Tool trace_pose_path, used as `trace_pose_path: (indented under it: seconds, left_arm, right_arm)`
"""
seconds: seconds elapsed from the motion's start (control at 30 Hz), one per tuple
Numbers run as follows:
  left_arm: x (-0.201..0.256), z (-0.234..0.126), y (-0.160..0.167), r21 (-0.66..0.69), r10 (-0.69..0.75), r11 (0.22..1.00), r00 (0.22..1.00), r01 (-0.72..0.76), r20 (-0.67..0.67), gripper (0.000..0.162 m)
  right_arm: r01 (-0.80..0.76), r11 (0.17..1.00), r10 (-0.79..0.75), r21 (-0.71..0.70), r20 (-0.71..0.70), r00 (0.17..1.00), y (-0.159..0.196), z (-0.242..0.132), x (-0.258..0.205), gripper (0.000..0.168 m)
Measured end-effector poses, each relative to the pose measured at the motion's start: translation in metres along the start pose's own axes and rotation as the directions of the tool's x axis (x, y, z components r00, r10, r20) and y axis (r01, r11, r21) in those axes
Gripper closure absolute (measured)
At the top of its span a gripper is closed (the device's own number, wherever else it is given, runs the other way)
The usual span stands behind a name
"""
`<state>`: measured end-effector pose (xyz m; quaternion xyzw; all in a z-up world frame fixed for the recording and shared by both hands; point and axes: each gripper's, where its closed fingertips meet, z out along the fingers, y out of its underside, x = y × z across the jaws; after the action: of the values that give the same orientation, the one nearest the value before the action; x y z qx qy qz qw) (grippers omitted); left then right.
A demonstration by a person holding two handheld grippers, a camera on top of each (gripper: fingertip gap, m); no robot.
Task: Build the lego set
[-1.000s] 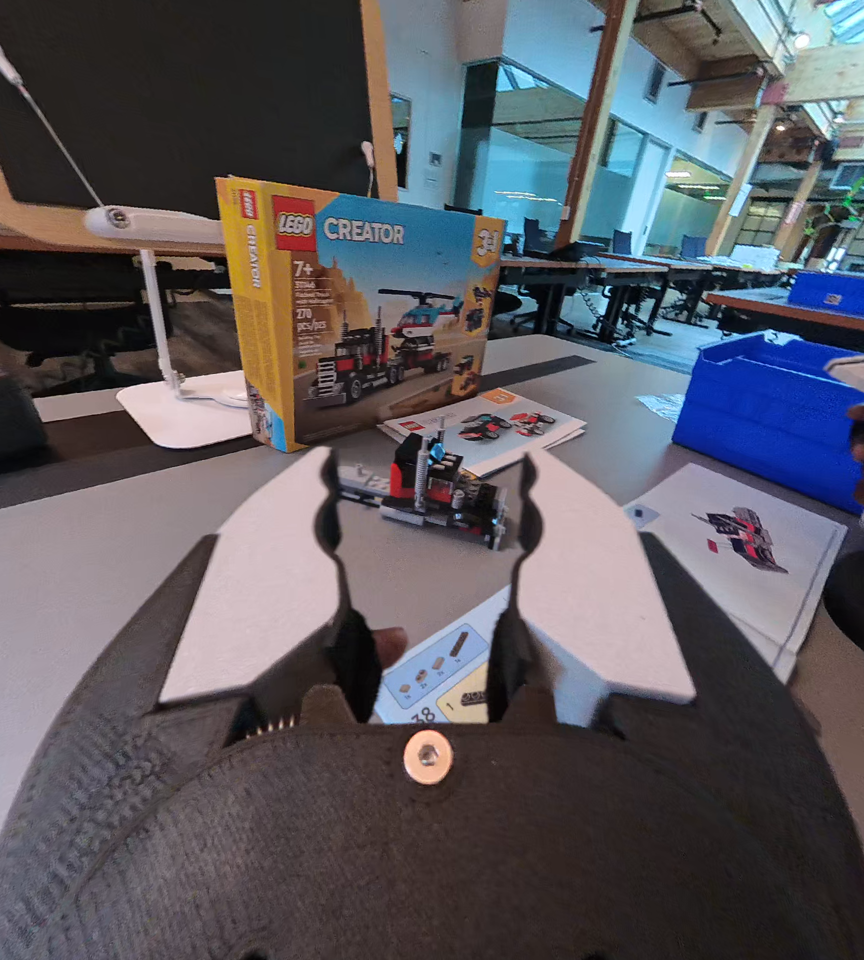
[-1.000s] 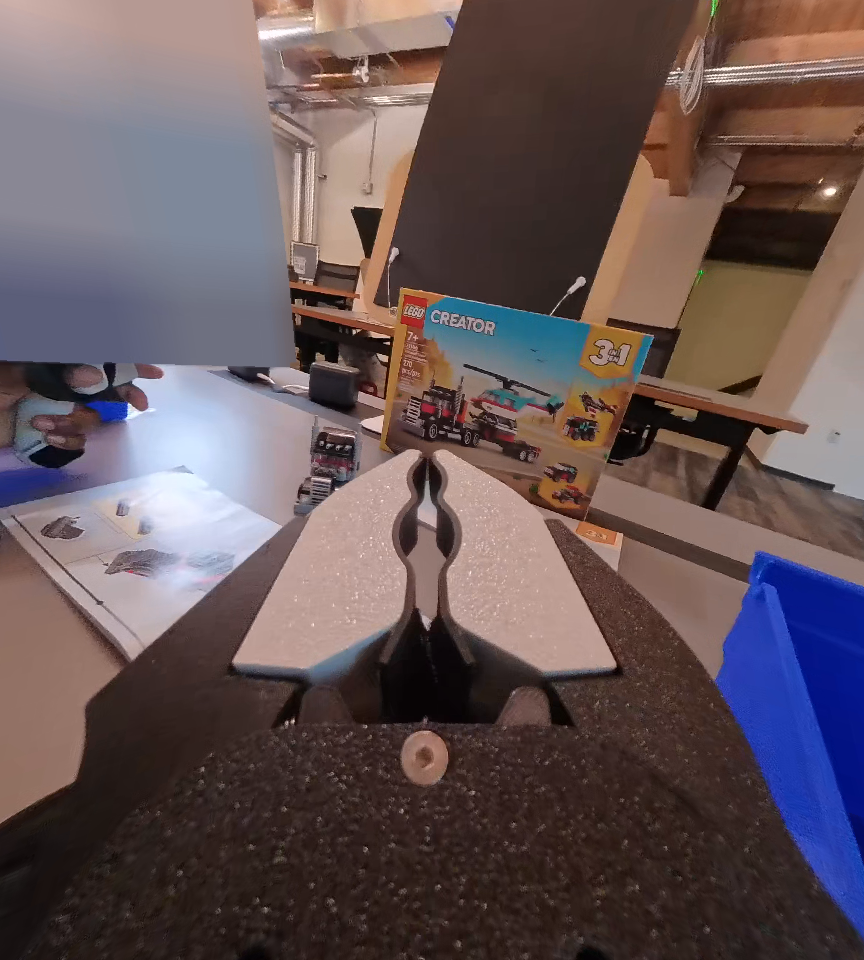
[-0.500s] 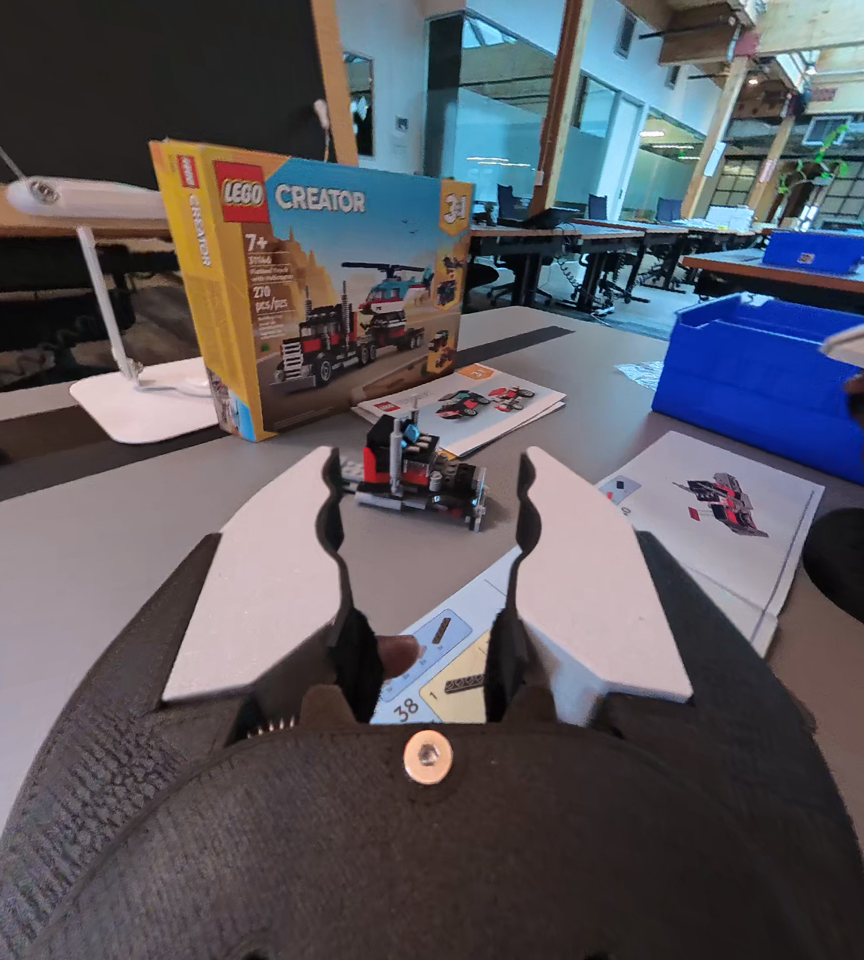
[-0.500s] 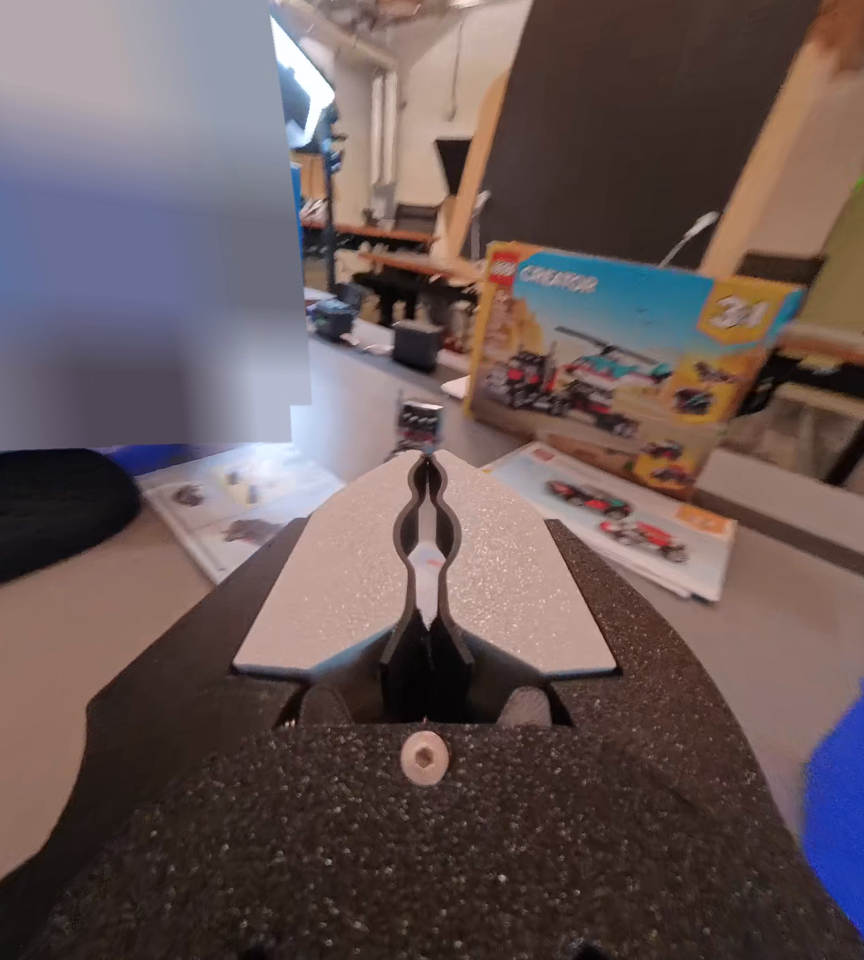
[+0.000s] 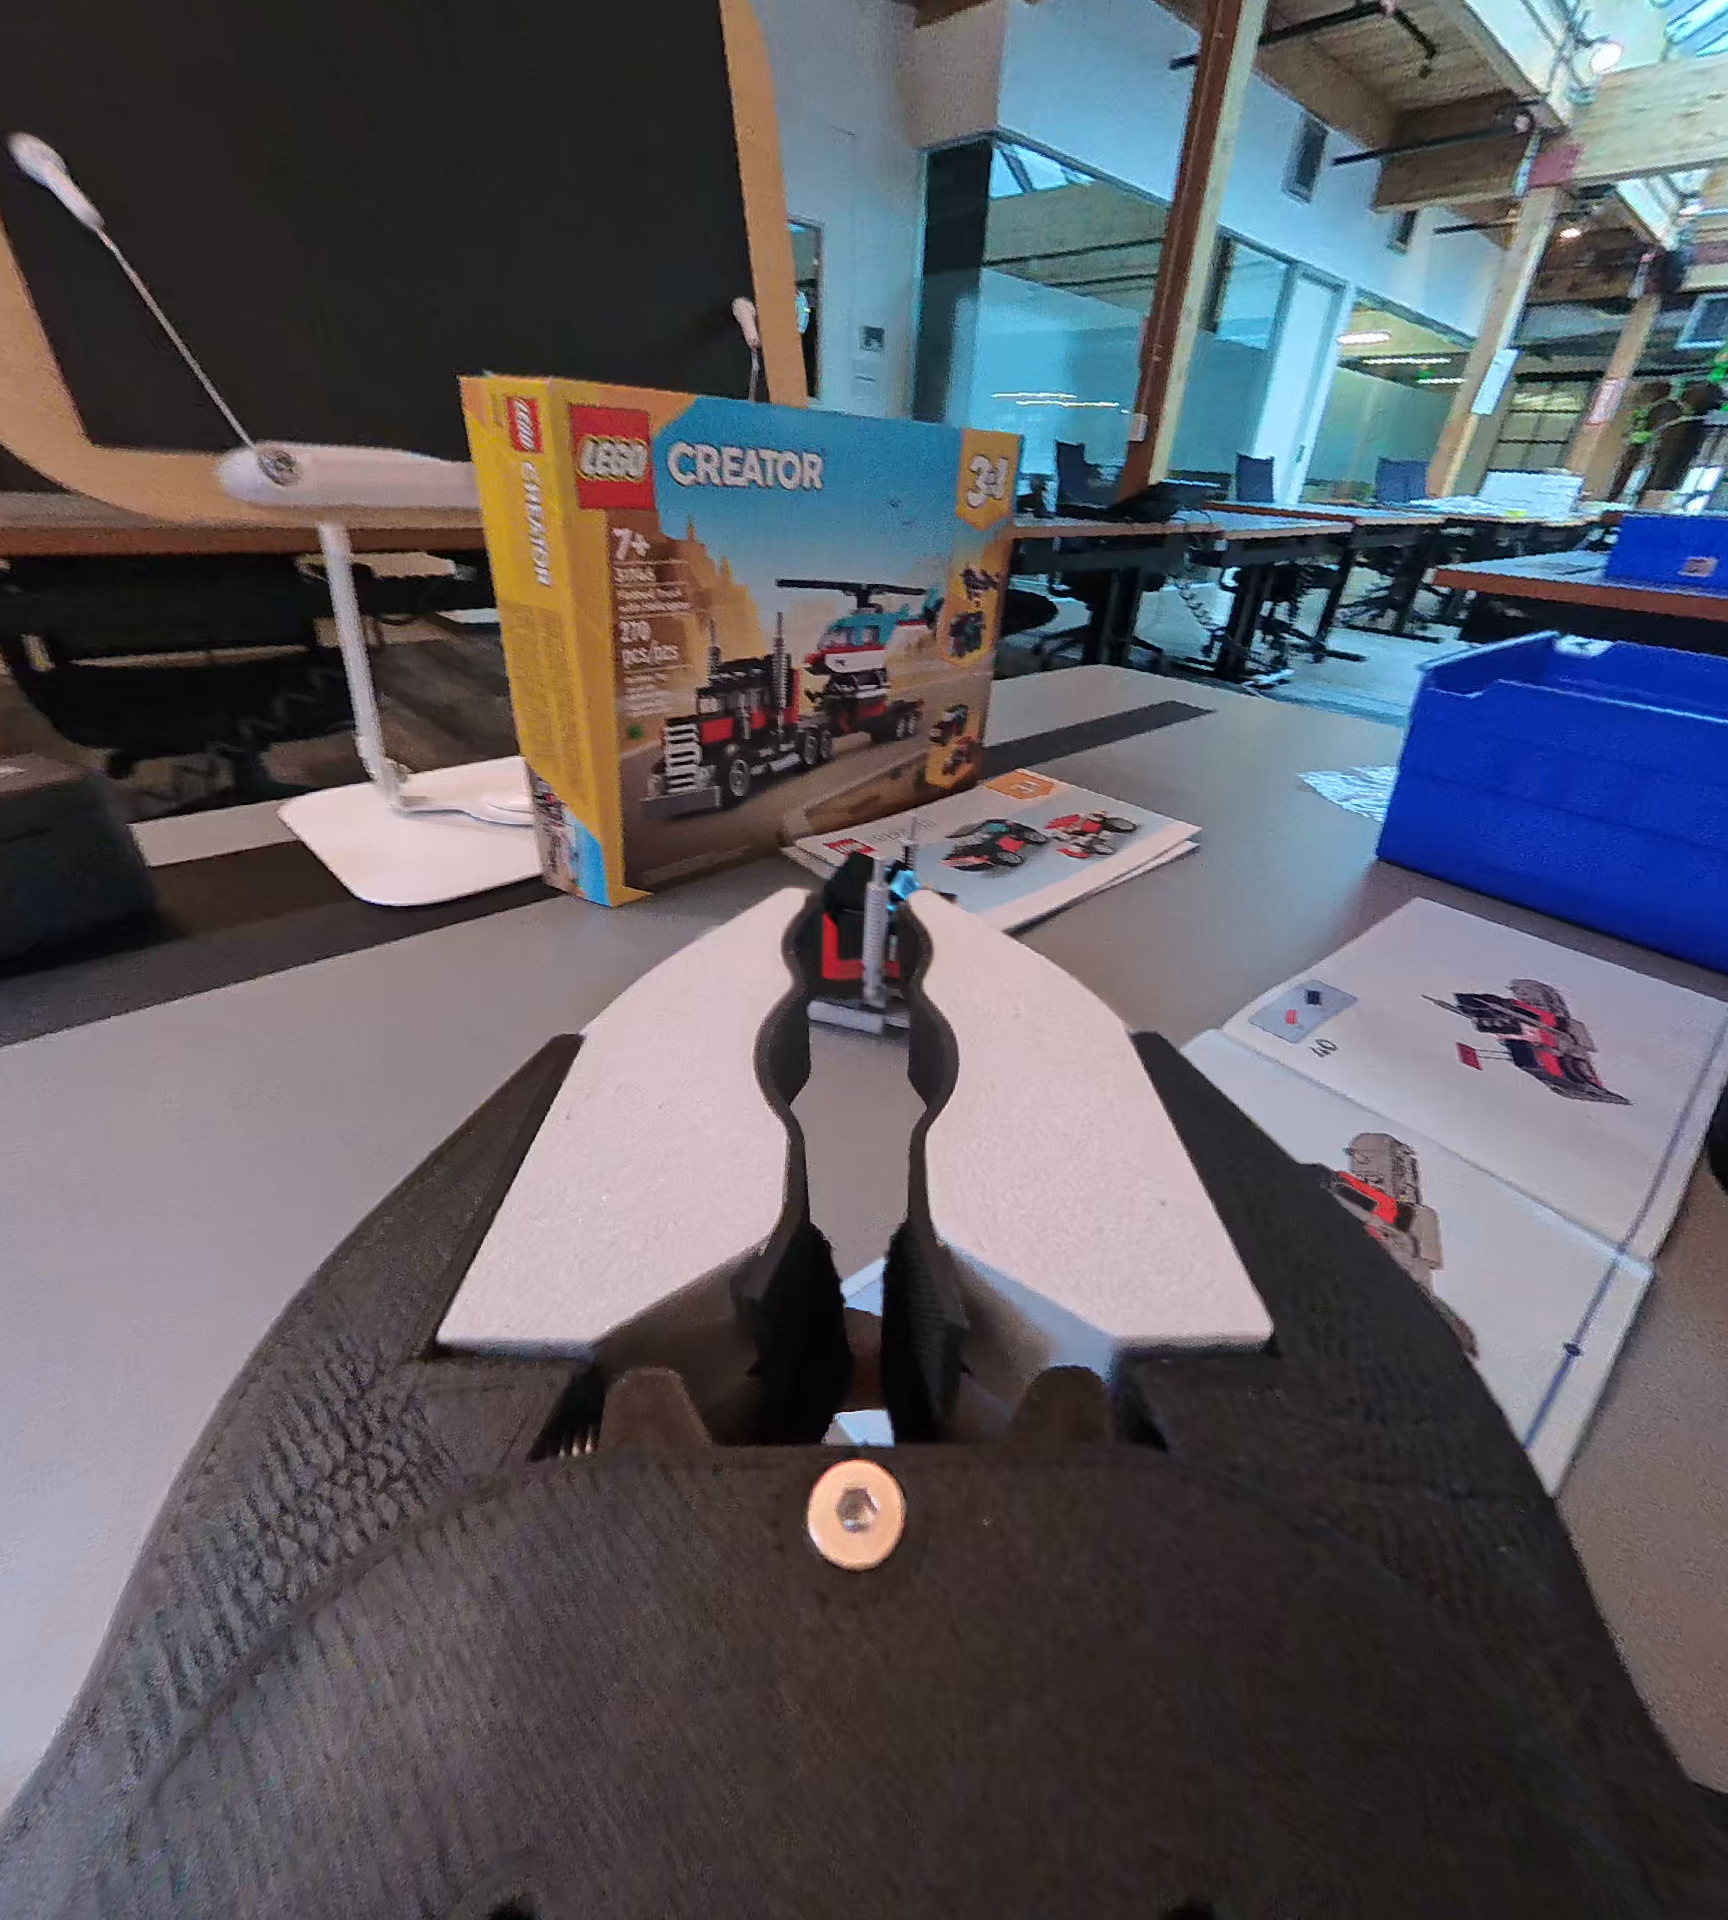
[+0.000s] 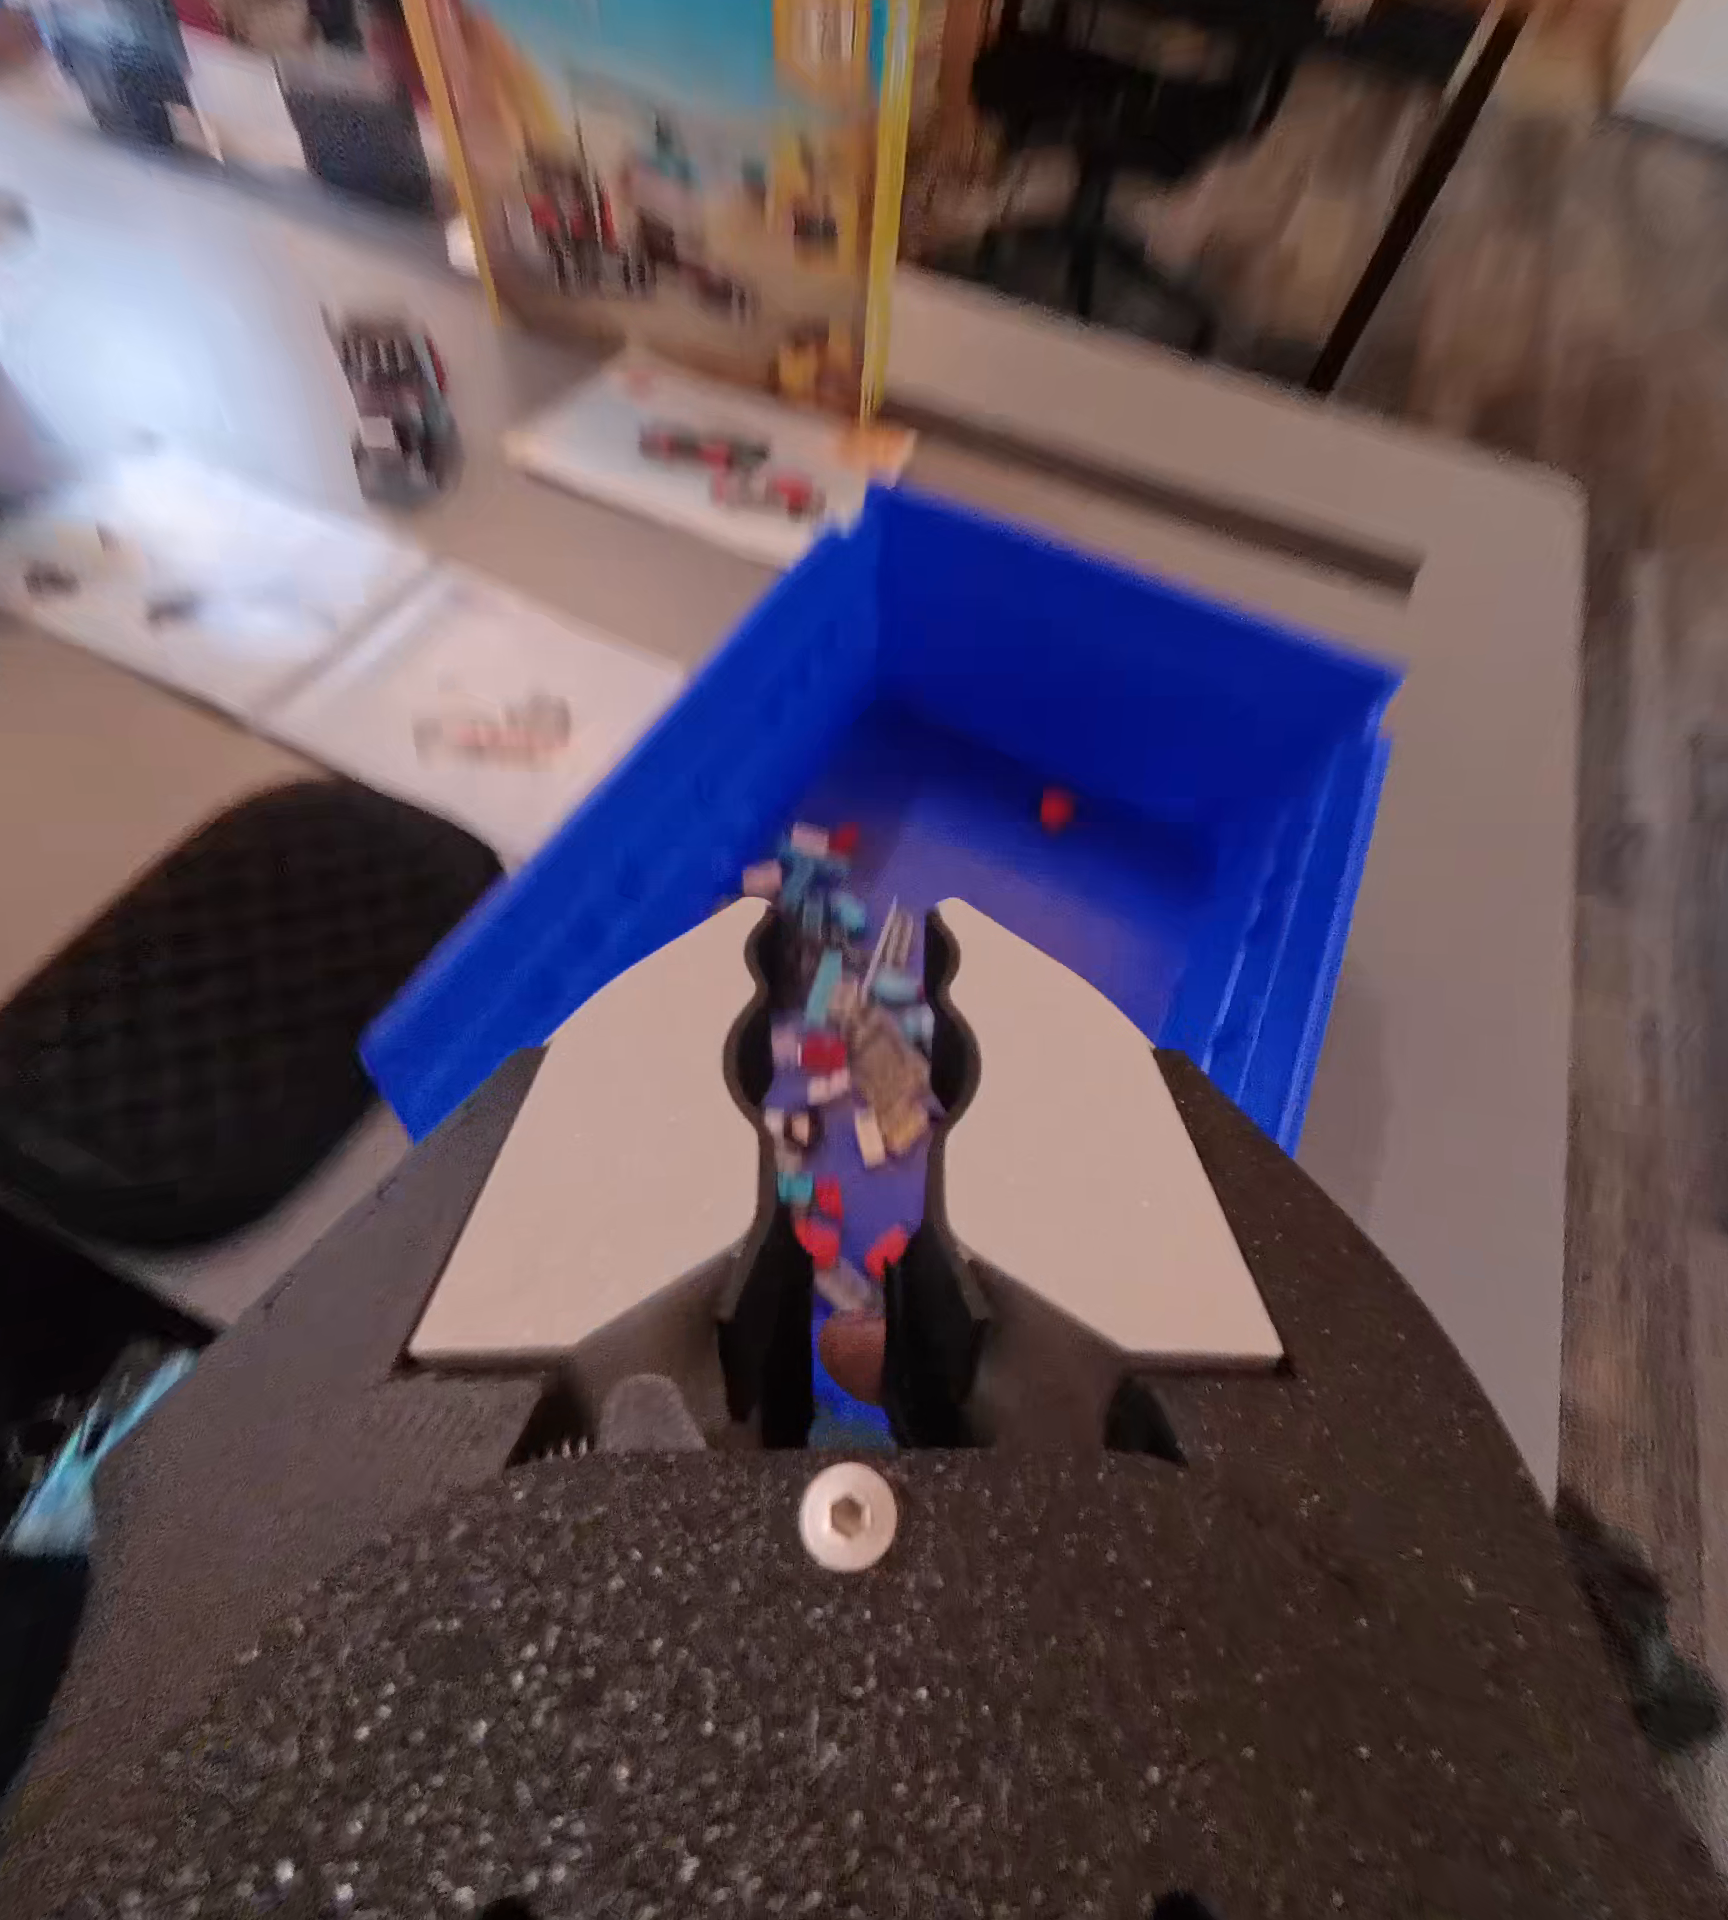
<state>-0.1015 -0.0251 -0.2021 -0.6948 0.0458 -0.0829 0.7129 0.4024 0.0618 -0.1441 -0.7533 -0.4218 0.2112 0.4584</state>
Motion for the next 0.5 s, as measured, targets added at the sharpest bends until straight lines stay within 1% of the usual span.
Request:
trace_pose_path:
  seconds: [0.07, 0.1, 0.13, 0.2, 0.23, 0.3, 0.4, 0.43, 0.5]
  left_arm:
    - [-0.004, -0.003, -0.007, 0.011, 0.033, 0.999, 0.999, -0.034, 0.036, 0.146]
    - [-0.005, -0.005, -0.011, 0.018, 0.050, 0.999, 0.998, -0.051, 0.049, 0.146]
    - [-0.004, -0.005, -0.015, 0.022, 0.064, 0.998, 0.996, -0.066, 0.059, 0.145]
    - [-0.002, -0.005, -0.018, 0.008, 0.082, 0.997, 0.994, -0.083, 0.066, 0.145]
    - [0.000, -0.005, -0.017, -0.008, 0.090, 0.996, 0.994, -0.090, 0.067, 0.144]
    - [0.004, -0.003, -0.014, -0.023, 0.102, 0.995, 0.992, -0.101, 0.071, 0.144]
    - [0.009, -0.002, -0.007, -0.010, 0.101, 0.995, 0.993, -0.100, 0.067, 0.143]
    - [0.009, -0.002, -0.005, -0.009, 0.095, 0.995, 0.993, -0.095, 0.063, 0.143]
    - [0.011, -0.001, -0.002, -0.028, 0.079, 0.997, 0.996, -0.078, 0.040, 0.143]
  right_arm:
    - [0.025, 0.994, -0.023, -0.105, 0.023, 0.999, 0.030, 0.005, 0.004, 0.140]
    - [0.040, 0.992, -0.037, -0.118, 0.027, 0.999, 0.038, 0.009, 0.006, 0.140]
    - [0.041, 0.992, -0.036, -0.116, 0.050, 0.998, 0.043, 0.015, 0.006, 0.140]
    - [0.012, 0.993, 0.004, -0.120, 0.139, 0.990, 0.049, 0.028, 0.001, 0.139]
    - [0.009, 0.990, 0.016, -0.137, 0.182, 0.983, 0.052, 0.034, -0.002, 0.138]
    - [0.052, 0.979, -0.005, -0.196, 0.233, 0.972, 0.063, 0.044, -0.004, 0.135]
    - [0.132, 0.941, -0.049, -0.311, 0.260, 0.964, 0.085, 0.050, -0.003, 0.128]
    - [0.138, 0.933, -0.046, -0.333, 0.270, 0.962, 0.090, 0.049, -0.003, 0.127]
    - [0.110, 0.935, -0.025, -0.336, 0.246, 0.969, 0.095, 0.041, 0.002, 0.126]
